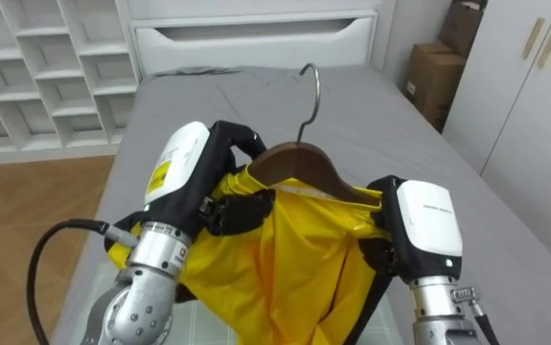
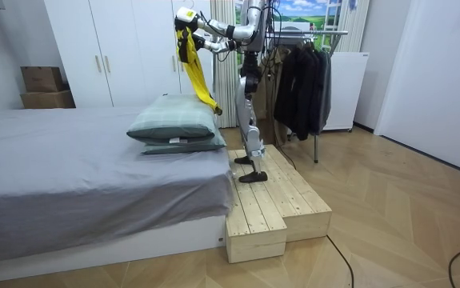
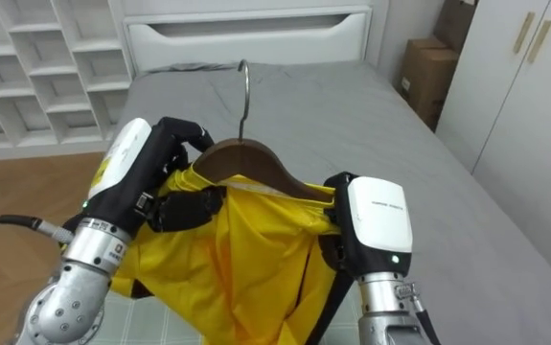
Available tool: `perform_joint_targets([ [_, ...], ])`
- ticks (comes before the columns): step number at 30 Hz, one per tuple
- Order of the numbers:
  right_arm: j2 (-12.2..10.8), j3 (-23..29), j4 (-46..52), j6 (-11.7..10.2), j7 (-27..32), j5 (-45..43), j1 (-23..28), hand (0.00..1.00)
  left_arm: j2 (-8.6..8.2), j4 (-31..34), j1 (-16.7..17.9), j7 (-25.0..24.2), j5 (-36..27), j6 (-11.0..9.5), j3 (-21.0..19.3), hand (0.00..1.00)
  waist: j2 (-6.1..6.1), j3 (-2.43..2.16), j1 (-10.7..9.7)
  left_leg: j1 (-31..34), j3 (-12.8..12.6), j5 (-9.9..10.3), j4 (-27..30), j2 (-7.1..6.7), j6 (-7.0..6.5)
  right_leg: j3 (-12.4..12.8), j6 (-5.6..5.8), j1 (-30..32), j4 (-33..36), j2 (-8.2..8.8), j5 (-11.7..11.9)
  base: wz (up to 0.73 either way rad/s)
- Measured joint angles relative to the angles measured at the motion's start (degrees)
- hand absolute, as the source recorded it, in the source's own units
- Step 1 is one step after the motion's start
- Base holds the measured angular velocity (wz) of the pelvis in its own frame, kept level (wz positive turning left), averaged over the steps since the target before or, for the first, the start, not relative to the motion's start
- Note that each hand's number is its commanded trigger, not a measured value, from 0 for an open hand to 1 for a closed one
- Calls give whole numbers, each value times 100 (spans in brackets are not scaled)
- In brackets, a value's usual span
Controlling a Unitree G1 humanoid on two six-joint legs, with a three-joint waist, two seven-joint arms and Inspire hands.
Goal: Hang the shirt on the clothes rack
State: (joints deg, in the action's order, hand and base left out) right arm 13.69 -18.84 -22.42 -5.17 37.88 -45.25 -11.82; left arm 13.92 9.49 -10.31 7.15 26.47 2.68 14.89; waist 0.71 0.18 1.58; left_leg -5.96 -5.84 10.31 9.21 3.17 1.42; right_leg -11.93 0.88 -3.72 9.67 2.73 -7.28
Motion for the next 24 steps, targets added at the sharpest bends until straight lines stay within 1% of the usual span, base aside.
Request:
perform_joint_targets([
  [10,0,0,0,-21,2,0,0,100,0,0,0,0,-1,0,-9,100,-2,0,3,-33,-47,-1,5,-5,0,62,8,-5,-10,0,-5,-3],
  [11,1,-1,0,-21,2,0,0,100,1,0,0,0,-1,0,-9,81,-4,0,3,-34,-47,-1,5,-5,0,66,11,-5,-9,0,-7,0],
  [12,1,-1,0,-22,2,0,0,100,2,0,0,0,-1,0,-9,56,-7,0,2,-37,-47,-1,5,-5,0,69,11,-5,-10,0,-7,0],
  [13,1,-1,0,-22,2,0,0,100,2,0,0,0,-1,0,-9,11,-9,0,3,-38,-47,-1,4,-5,0,72,13,-5,-11,0,-8,0],
  [14,1,-1,0,-21,3,0,0,100,2,0,0,0,-1,0,-9,0,-11,0,3,-39,-47,-1,4,-5,0,72,13,-5,-12,0,-9,0],
  [17,0,-5,0,-22,1,0,10,100,-11,0,0,0,-21,-1,-8,0,-26,2,-2,-50,-47,-1,4,-5,0,71,13,-9,-14,1,-9,0],
  [19,-9,-19,-20,-22,-3,-1,63,100,-91,0,1,-1,-228,-3,-5,0,-38,1,9,-53,-47,-1,4,-5,0,71,13,-19,-13,2,-9,0],
  [22,-9,-20,-21,7,-44,-3,194,100,-152,1,1,-12,-462,-7,8,0,-50,5,19,-48,-55,-1,5,-5,0,76,14,-14,-15,2,-11,0],
  [24,-9,-22,-72,33,-65,-3,214,100,-175,0,1,-33,-469,-7,10,0,-52,6,24,-47,-64,-1,7,-5,0,84,15,-10,-14,3,-15,0],
])
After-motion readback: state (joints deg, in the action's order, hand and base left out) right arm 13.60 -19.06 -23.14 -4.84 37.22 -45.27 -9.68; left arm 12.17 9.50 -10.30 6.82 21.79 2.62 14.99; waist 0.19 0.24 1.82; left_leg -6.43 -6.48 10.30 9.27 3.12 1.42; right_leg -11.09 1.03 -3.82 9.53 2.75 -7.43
